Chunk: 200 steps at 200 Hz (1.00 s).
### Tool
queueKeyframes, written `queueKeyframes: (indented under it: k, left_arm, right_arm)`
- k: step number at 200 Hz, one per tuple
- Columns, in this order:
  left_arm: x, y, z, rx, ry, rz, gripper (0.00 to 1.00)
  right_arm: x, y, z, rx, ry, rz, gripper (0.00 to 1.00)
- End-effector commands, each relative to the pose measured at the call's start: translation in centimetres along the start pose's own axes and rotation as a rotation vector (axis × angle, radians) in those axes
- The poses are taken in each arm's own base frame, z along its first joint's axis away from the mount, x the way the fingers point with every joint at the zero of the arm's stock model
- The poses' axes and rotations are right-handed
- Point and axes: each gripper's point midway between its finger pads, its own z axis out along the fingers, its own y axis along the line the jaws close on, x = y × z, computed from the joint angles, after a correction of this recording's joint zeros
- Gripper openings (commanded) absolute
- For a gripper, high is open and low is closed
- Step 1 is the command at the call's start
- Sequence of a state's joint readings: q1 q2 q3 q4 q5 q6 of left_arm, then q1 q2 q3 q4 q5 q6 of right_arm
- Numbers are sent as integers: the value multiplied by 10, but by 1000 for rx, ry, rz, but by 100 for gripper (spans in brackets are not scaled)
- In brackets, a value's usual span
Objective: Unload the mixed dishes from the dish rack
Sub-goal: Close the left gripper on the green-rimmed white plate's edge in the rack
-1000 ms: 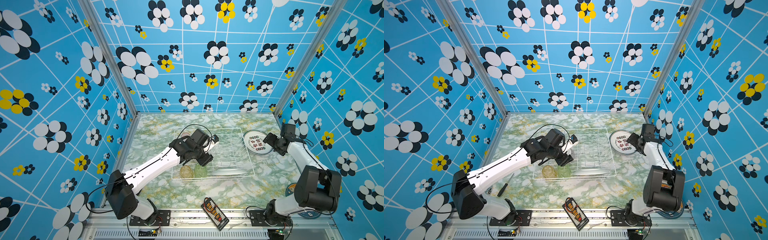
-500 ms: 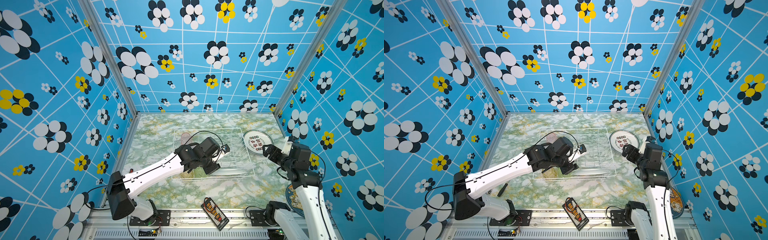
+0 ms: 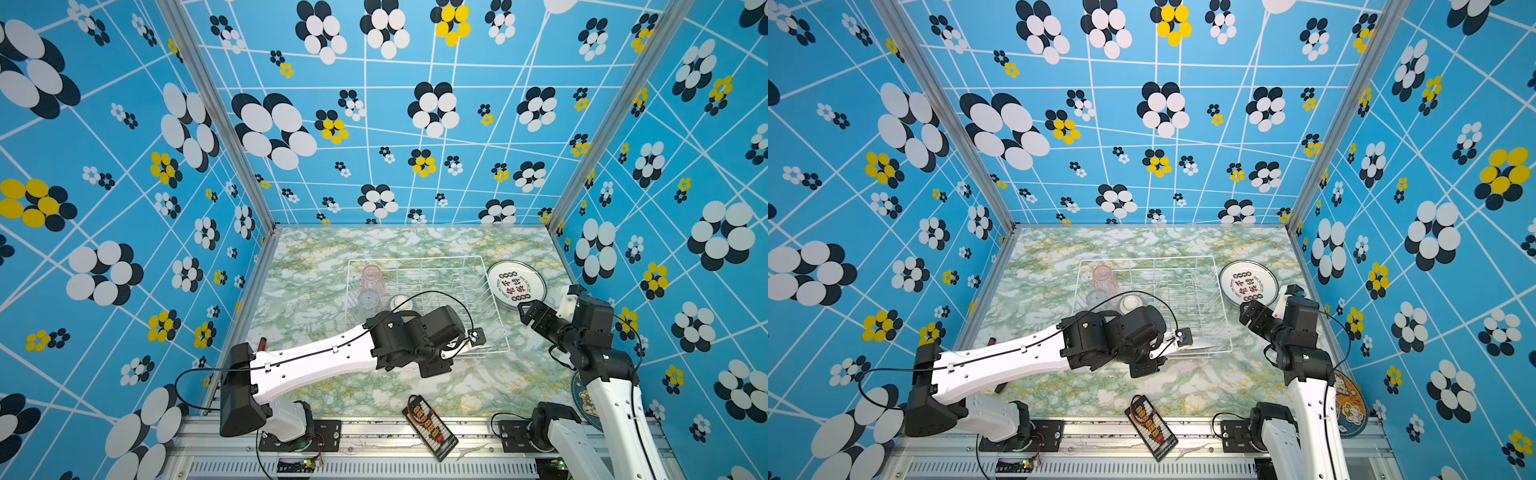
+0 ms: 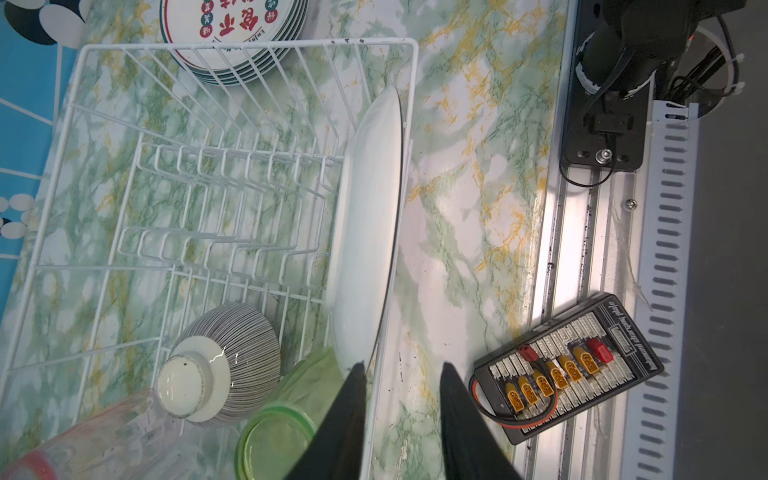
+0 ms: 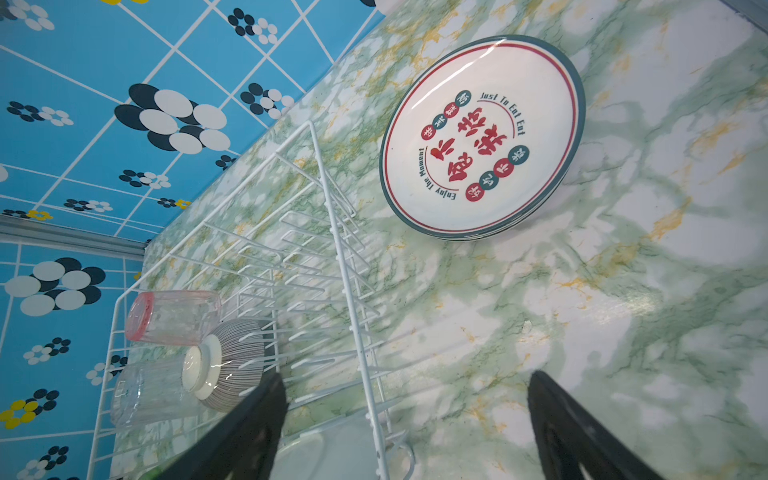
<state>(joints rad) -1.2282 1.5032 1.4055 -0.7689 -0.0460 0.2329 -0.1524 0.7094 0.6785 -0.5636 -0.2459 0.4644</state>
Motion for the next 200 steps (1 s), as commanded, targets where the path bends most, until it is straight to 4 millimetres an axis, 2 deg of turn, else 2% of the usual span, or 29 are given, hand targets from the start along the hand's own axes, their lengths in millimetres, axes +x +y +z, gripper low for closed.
queueKeyframes:
  k: [1, 37, 65, 140, 200]
  left_arm:
    - [-6, 1, 10, 1, 31, 23, 27]
    - [-9, 11, 27, -53, 95, 54, 31]
    - [-13, 16, 31, -76, 107, 73, 37]
    - [-7, 23, 50, -112, 190, 124, 31]
    - [-24, 47, 53, -239, 158, 155, 27]
  right_arm:
    - [-3, 7, 0, -32, -14, 8, 92]
    - [-5, 7, -4, -28, -22, -2, 92]
    - [-3, 7, -3, -32, -22, -3, 92]
    - [0, 5, 0, -31, -17, 0, 92]
    - [3, 4, 2, -34, -12, 4, 92]
